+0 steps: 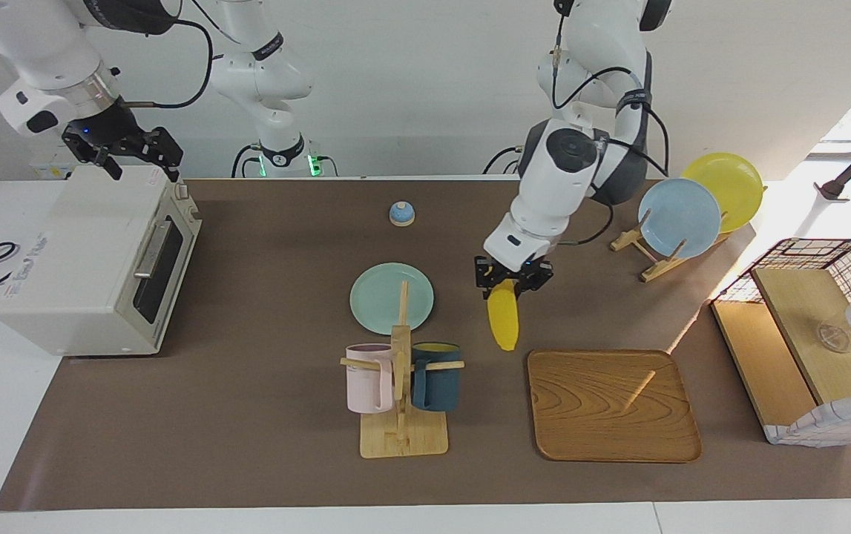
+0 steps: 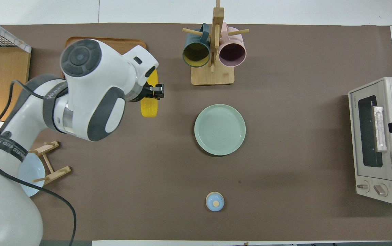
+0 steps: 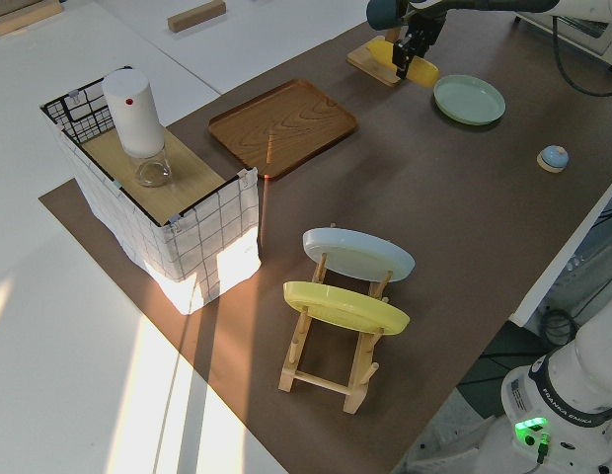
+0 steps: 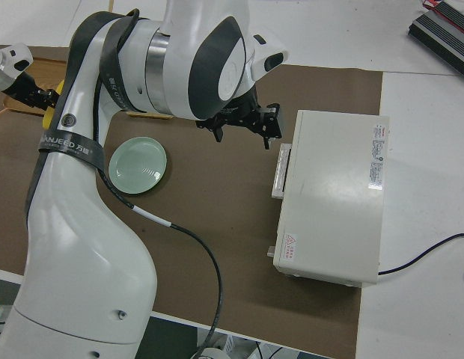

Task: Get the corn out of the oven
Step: 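Lift the yellow corn and place it on the wooden tray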

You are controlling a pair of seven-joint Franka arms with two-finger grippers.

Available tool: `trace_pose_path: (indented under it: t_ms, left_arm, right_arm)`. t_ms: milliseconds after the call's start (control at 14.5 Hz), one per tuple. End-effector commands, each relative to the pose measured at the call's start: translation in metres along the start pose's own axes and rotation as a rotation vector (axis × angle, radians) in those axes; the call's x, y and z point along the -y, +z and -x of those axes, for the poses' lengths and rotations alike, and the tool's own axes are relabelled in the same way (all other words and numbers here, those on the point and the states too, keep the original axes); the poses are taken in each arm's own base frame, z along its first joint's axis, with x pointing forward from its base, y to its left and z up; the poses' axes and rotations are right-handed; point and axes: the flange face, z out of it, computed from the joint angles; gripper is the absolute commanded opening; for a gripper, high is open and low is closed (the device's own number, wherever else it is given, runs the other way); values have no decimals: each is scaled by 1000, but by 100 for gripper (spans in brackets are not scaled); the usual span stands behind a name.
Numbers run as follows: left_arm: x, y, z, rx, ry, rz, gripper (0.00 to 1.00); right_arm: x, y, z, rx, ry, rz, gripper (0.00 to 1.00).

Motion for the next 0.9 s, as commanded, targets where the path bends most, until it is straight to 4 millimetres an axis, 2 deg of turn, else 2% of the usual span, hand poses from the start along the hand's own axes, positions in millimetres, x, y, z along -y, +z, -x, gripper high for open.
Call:
trace_pose_path:
  t_ms: [0,69,207,276,414,621,690,828]
  left_arm:
    - [57,-11,-29,-35,-17,-7,0]
    - [78,-12,-37,-46,-16,-8,0]
    - [108,-10,-49,-77,-24,-10,0]
    - [122,3,-56,-75,-31,-22,0]
    - [139,16,-73,-97,-54,-25,0]
    - [144,57,-106,-114,-63,-26,0]
    - [147,70,-111,-126,-65,-26,0]
    - [153,83,-118,-184,-71,-23,0]
  right_arm:
    - [-2,-5,-3,11,-24,-23,100]
    - [-2,-5,-3,11,-24,-23,100]
    - [0,-6,-3,14,-28,-22,100]
    - [3,-6,-3,14,-34,-21,100]
    - [4,-7,-2,17,-36,-19,100]
    - [5,-6,-2,23,-45,-20,100]
    - [4,-6,-2,23,-43,-20,100]
    - [4,-14,-4,7,-44,-15,100]
